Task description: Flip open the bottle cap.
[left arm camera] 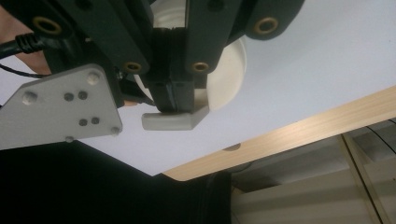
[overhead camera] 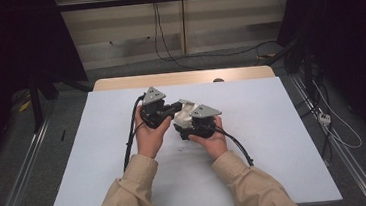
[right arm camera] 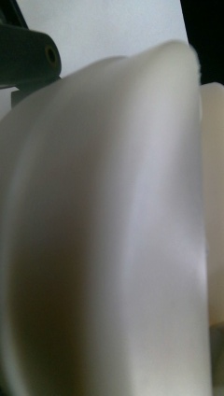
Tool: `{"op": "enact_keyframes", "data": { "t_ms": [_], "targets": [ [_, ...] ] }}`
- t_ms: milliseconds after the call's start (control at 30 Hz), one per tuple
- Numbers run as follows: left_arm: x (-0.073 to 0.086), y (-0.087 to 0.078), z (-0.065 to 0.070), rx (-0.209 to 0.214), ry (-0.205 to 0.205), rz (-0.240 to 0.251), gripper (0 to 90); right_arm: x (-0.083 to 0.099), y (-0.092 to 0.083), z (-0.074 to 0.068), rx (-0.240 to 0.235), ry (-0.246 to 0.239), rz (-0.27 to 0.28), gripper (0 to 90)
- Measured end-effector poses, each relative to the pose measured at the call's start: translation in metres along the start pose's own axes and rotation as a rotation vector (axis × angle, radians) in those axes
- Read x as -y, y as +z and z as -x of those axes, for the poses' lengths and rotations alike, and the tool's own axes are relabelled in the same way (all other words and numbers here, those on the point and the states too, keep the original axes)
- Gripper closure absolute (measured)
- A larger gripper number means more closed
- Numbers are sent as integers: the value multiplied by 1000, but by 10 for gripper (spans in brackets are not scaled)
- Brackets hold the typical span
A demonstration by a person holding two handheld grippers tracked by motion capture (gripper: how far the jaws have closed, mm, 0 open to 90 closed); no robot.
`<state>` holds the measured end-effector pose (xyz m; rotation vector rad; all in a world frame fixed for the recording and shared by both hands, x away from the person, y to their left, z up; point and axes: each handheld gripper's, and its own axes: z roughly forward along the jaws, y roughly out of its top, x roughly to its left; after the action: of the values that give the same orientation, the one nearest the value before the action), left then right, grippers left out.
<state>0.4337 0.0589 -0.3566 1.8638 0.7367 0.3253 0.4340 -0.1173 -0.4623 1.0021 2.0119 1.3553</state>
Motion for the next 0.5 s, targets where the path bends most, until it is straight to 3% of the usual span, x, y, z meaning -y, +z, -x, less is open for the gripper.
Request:
{"op": "enact_keyframes", "data": {
  "t_ms": [500],
  "targets": [
    [-7,7,0,4,0,3,900,0,0,0,-2,1,-1,186]
  ]
}}
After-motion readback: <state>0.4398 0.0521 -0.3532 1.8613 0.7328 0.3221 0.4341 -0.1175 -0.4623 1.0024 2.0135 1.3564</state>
